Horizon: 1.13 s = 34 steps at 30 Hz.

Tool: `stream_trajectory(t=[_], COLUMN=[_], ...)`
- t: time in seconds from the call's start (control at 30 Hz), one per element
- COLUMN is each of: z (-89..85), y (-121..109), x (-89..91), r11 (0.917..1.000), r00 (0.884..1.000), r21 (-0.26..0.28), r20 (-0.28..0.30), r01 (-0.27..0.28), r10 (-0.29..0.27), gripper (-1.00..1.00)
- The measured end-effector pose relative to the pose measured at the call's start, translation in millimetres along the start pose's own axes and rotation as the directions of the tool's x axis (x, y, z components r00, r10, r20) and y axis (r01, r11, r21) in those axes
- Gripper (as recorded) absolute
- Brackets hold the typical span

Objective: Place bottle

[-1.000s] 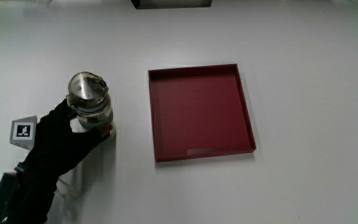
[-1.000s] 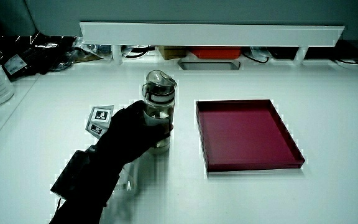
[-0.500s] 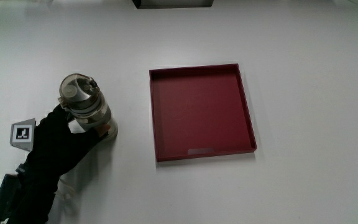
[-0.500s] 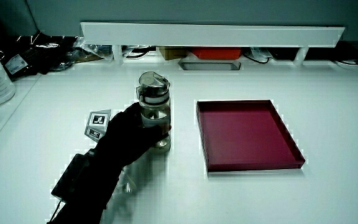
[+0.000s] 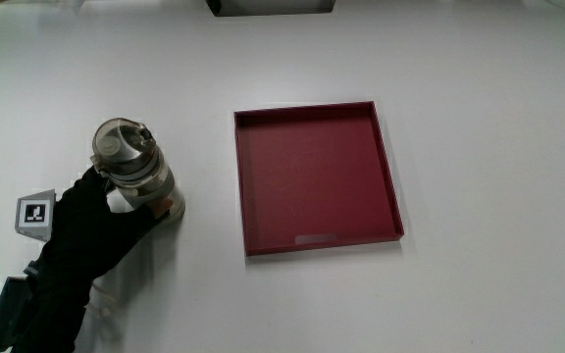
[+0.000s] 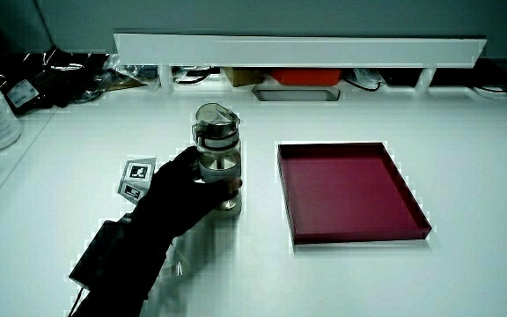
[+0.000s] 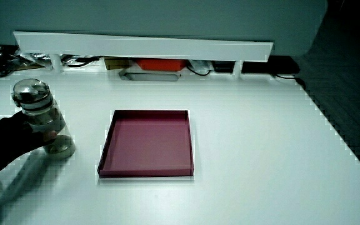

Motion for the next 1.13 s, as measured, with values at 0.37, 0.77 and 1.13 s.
stream_trajectory(t=[0.37,0.77,1.13], z=[12.4,33.0,32.3], y=[-29,-77,-80], x=[17.2,33.8,37.6], r11=[0.9901,0.9949,0.9944], r00=[0.987,0.995,0.995], r21=[-0.07,-0.1,-0.104], r20=[-0.114,-0.098,-0.096], r01=[-0.122,-0.004,0.02], r10=[0.114,-0.006,-0.03], gripper=[-0.86,-1.0,-1.0])
